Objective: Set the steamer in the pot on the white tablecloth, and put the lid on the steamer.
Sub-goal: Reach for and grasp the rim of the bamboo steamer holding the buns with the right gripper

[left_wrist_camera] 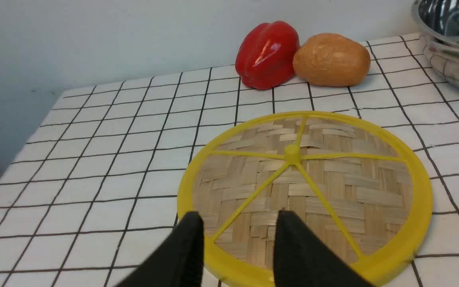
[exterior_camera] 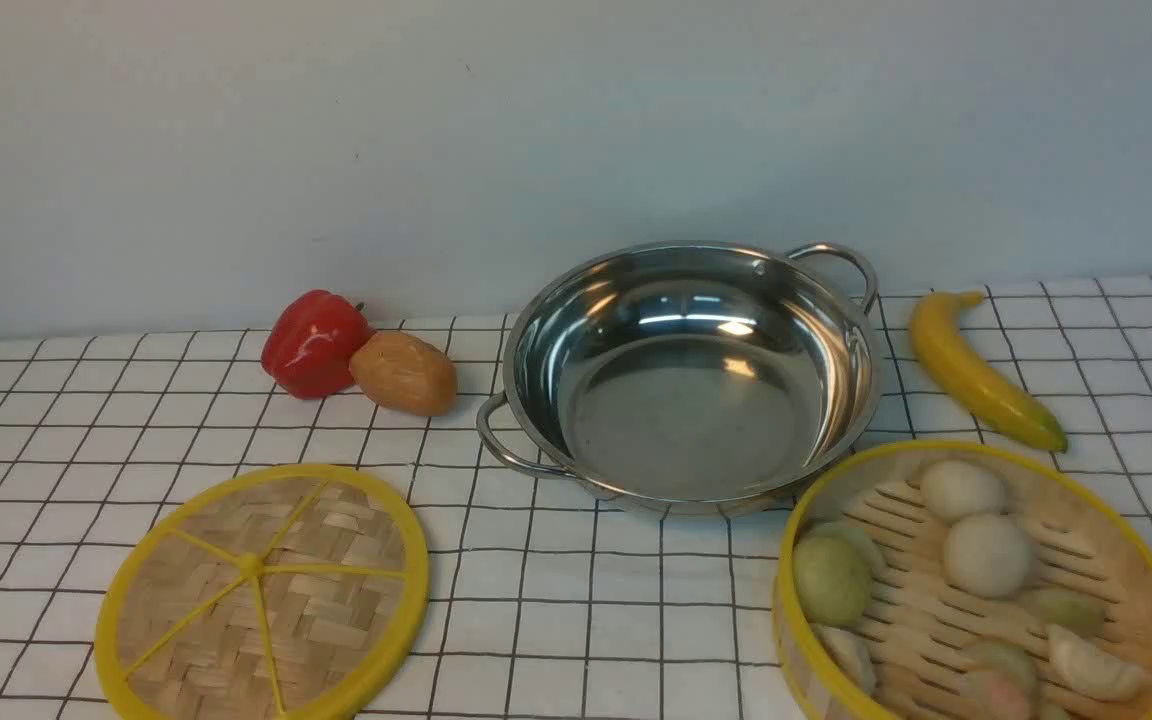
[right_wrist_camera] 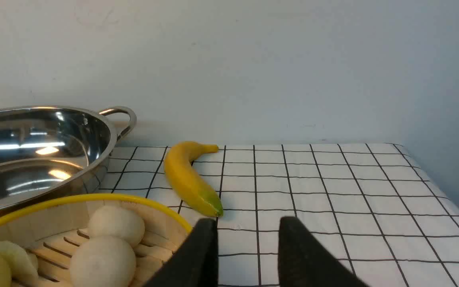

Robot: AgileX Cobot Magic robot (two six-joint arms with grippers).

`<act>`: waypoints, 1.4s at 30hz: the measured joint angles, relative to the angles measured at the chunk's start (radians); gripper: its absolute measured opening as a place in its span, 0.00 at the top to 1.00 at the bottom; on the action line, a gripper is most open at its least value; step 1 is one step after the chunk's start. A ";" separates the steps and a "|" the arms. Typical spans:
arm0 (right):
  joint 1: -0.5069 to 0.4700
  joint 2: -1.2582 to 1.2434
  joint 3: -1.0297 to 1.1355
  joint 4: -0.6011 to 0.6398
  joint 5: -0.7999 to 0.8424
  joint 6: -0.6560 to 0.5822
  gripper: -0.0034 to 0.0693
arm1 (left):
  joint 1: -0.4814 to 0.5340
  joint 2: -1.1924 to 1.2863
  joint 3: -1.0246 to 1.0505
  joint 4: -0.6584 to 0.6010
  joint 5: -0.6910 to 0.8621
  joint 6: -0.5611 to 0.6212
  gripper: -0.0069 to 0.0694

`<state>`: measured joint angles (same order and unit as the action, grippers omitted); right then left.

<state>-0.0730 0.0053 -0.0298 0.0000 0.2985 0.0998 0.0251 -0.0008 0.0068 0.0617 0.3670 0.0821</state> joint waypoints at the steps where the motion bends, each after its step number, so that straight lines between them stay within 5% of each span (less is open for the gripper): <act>1: 0.000 0.000 0.000 0.000 0.000 0.000 0.62 | 0.000 0.000 0.000 0.000 0.000 0.000 0.59; 37: 0.000 0.000 0.000 0.000 0.000 0.000 0.62 | 0.000 0.000 0.000 0.001 0.000 0.000 0.59; 42: 0.000 0.000 0.000 0.033 0.000 0.018 0.62 | 0.000 0.000 0.000 -0.090 0.000 -0.017 0.59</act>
<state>-0.0730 0.0053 -0.0298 0.0333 0.2985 0.1183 0.0251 -0.0008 0.0068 -0.0283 0.3670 0.0652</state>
